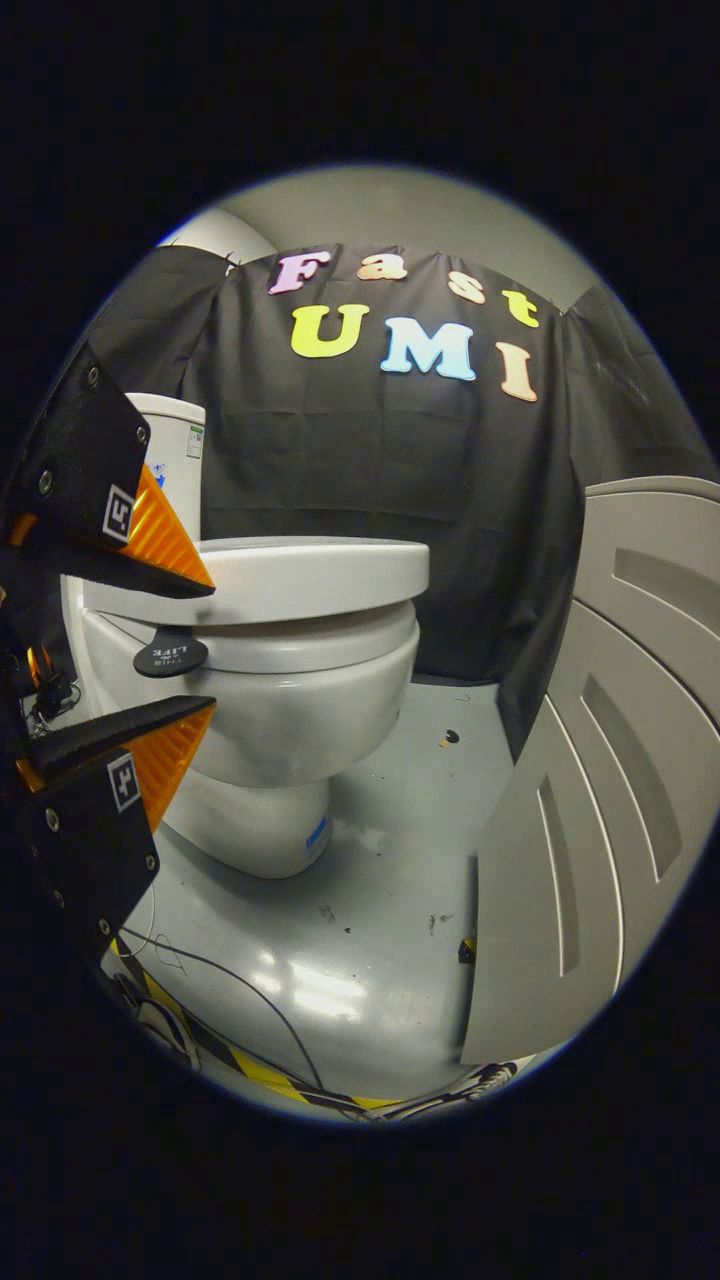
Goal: Open the toilet lid.
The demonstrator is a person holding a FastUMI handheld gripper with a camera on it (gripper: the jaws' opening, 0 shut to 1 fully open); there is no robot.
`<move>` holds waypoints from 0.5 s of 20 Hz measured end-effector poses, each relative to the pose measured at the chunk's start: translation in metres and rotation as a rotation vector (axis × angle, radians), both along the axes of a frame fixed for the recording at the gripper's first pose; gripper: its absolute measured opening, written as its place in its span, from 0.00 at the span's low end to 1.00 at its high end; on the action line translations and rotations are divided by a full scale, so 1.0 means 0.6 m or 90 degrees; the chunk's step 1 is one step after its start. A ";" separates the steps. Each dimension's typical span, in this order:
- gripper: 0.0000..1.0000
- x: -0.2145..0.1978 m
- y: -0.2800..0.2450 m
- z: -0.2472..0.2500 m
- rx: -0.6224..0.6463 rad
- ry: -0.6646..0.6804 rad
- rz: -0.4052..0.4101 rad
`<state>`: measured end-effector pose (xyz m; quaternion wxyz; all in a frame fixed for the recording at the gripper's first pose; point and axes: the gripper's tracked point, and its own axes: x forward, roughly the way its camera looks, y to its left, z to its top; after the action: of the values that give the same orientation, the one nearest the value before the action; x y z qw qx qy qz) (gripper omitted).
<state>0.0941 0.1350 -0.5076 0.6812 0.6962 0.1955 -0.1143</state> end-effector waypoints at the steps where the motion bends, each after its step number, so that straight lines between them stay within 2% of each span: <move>1: 0.62 0.001 0.006 -0.002 0.011 -0.002 0.002; 2: 0.61 0.002 0.013 0.000 0.022 -0.009 0.004; 5: 0.44 0.006 0.016 -0.002 0.047 -0.018 -0.006; 8: 0.37 0.016 0.022 -0.004 0.063 -0.021 -0.005; 10: 0.28 0.018 0.033 -0.003 0.059 -0.015 -0.001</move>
<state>0.1049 0.1547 -0.5096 0.6504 0.7284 0.1924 -0.0975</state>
